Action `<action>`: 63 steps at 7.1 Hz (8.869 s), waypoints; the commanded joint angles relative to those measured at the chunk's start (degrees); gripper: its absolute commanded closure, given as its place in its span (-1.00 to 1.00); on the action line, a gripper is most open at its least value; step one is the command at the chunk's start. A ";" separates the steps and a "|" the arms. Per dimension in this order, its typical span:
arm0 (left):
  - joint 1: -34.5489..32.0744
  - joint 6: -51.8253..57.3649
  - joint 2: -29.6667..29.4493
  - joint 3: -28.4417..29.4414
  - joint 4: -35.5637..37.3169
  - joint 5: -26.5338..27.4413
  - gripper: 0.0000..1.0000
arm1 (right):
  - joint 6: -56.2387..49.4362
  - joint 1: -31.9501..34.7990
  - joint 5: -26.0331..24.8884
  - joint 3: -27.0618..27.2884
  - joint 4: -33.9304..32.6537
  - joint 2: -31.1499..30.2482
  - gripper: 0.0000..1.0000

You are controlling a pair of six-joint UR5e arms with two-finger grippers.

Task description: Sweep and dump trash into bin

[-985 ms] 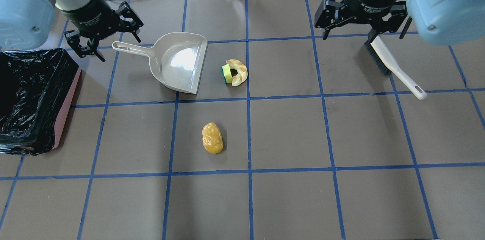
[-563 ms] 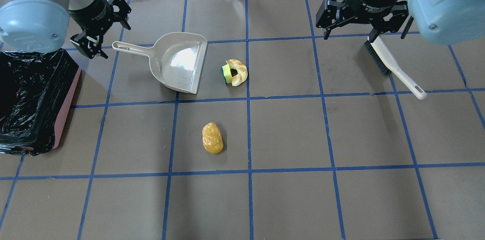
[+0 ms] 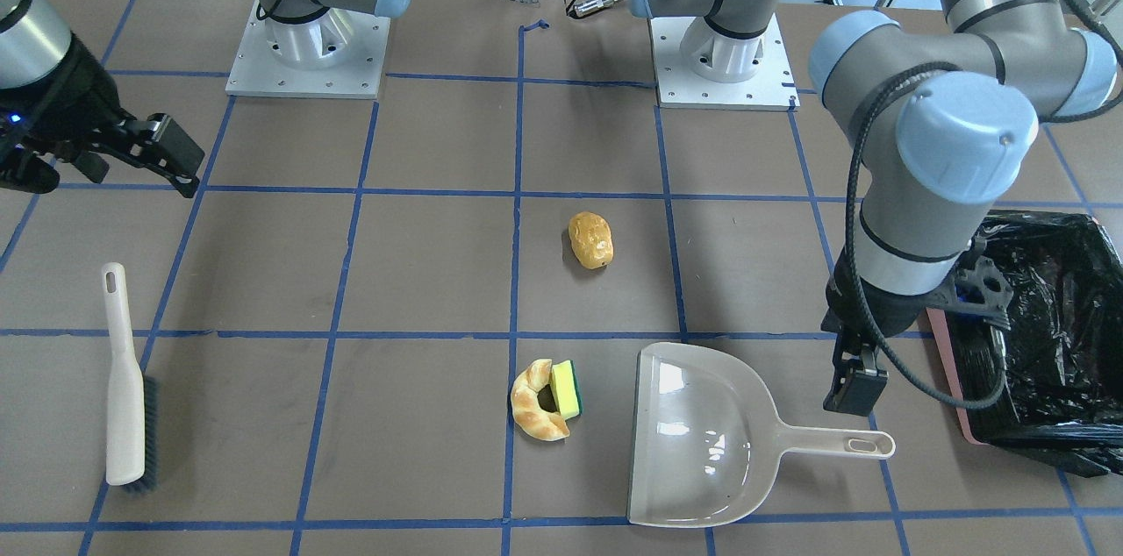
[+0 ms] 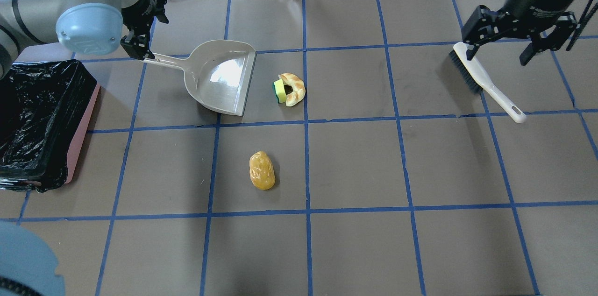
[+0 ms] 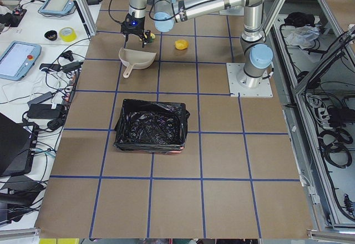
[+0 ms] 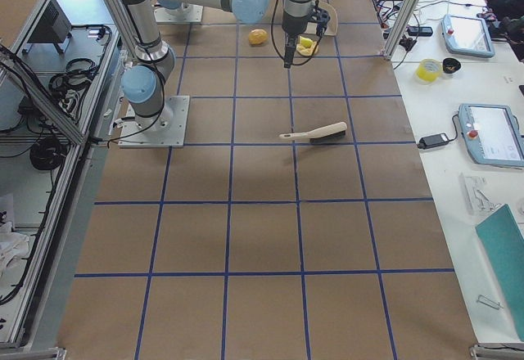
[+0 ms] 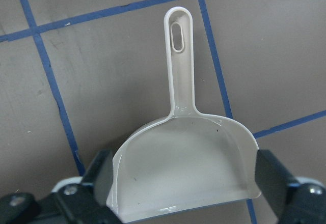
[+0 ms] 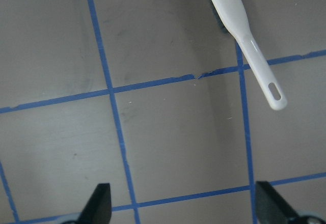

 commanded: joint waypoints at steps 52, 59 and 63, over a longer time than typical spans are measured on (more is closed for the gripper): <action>1.02 -12.90 14.67 -41.37 18.97 11.53 1.00 | 62.19 50.26 16.88 18.82 -21.97 10.14 1.00; -0.39 -13.25 15.55 -42.04 21.05 14.26 1.00 | 42.13 50.26 22.12 18.77 -45.30 18.13 1.00; -0.39 -13.34 15.29 -41.86 21.14 13.38 1.00 | 42.07 45.28 15.86 16.84 -39.45 17.35 1.00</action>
